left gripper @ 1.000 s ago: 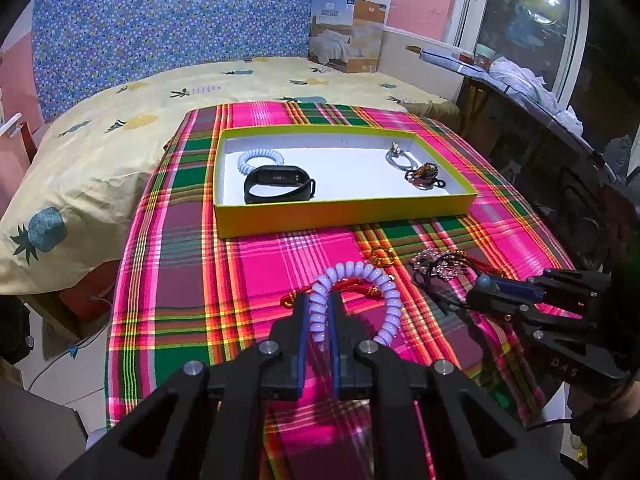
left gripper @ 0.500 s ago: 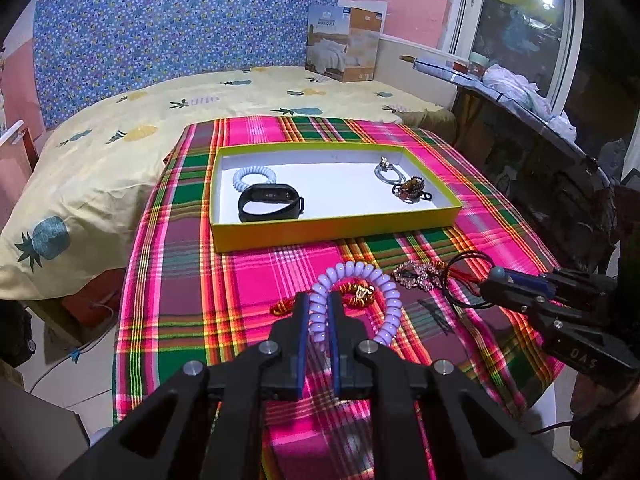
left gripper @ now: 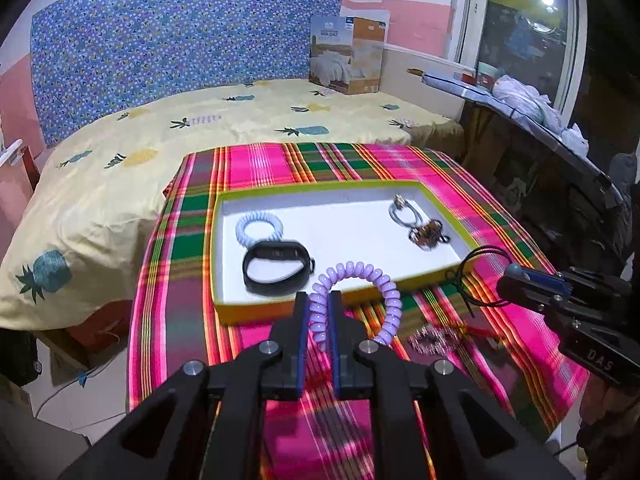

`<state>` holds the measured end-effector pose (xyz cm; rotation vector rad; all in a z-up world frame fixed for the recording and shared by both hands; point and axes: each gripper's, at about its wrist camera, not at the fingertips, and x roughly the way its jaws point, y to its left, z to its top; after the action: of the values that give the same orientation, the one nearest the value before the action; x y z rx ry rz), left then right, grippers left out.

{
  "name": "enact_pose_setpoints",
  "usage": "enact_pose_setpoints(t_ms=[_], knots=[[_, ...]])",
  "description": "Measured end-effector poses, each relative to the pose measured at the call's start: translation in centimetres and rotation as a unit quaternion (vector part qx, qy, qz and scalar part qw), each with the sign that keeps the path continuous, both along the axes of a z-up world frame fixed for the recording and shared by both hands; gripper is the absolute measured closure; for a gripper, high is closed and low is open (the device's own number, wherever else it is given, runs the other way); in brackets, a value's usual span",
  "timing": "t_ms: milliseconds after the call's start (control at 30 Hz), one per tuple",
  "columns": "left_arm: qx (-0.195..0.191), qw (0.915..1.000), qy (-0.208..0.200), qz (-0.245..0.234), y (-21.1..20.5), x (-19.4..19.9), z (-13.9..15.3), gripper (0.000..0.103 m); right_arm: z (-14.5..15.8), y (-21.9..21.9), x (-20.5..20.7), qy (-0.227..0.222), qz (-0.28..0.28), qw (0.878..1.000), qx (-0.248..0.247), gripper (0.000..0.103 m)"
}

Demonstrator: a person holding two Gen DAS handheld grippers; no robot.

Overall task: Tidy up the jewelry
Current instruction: 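Carry the lilac coil and black cord bracelet over the box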

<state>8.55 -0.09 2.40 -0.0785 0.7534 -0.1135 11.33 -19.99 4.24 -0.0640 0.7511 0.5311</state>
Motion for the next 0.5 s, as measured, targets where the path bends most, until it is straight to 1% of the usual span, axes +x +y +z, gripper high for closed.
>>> enact_pose_setpoints(t_ms=[233,500], knots=[[0.004,1.0000,-0.003,0.001,0.3,3.3,0.4,0.093,0.2,0.7,2.9,-0.007,-0.005,1.000,-0.001,0.088],[0.008,0.9999,0.009,-0.001,0.2,8.3,-0.4,0.093,-0.8,1.3,7.3,0.009,-0.012,1.000,-0.001,0.088]])
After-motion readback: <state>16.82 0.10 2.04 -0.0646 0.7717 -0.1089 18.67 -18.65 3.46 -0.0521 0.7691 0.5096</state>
